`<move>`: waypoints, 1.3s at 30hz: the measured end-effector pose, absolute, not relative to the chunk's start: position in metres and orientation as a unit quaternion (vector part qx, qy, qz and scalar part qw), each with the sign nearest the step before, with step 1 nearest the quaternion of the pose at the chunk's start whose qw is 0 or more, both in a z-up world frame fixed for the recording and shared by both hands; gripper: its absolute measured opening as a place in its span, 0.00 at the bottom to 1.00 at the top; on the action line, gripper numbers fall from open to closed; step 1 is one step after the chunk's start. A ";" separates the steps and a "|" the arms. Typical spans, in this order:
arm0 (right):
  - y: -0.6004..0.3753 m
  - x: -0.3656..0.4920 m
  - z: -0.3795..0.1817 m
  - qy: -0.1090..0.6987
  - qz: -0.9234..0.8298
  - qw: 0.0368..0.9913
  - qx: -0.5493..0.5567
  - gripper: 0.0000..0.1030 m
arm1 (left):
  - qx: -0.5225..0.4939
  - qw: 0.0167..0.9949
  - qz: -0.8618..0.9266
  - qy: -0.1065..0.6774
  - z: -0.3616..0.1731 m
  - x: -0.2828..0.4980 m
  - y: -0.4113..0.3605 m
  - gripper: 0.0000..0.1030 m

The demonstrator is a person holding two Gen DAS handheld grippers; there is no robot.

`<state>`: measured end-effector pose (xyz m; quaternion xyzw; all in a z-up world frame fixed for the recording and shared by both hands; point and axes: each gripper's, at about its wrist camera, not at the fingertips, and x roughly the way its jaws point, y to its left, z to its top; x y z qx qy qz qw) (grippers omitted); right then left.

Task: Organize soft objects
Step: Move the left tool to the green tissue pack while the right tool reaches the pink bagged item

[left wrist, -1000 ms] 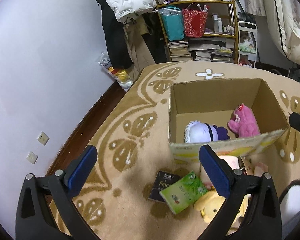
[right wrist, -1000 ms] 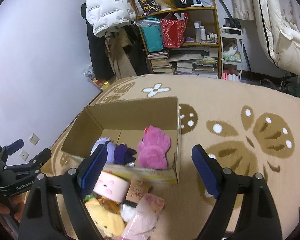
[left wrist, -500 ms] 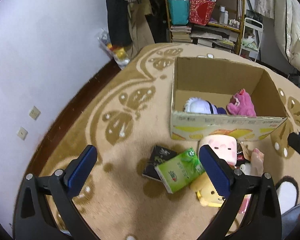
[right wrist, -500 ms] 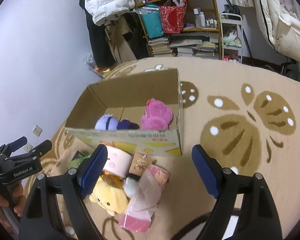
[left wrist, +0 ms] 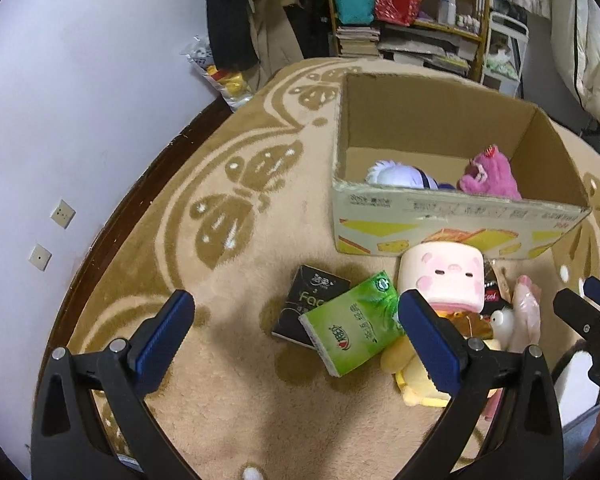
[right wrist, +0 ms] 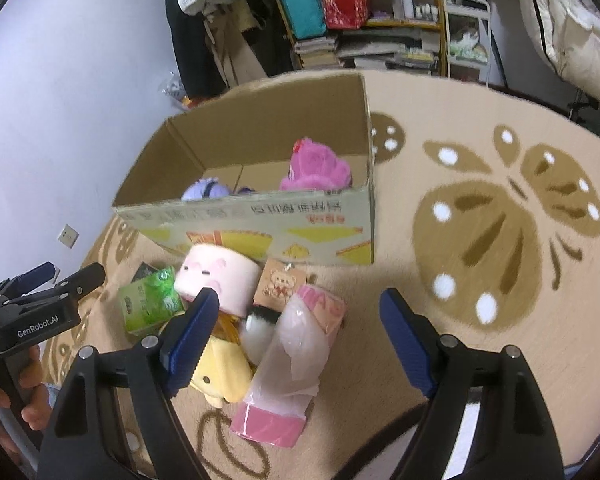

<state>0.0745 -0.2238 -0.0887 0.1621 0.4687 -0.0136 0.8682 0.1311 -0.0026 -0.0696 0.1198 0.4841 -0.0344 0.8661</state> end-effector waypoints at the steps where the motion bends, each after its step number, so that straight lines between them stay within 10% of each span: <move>1: -0.223 0.075 -0.091 0.472 -0.015 0.867 0.162 0.84 | 0.122 0.862 -0.038 0.491 -0.073 0.132 -0.004 0.98; 39: -0.235 0.092 -0.164 0.575 0.003 0.783 0.235 0.64 | 0.116 0.817 -0.043 0.563 -0.132 0.160 -0.023 0.98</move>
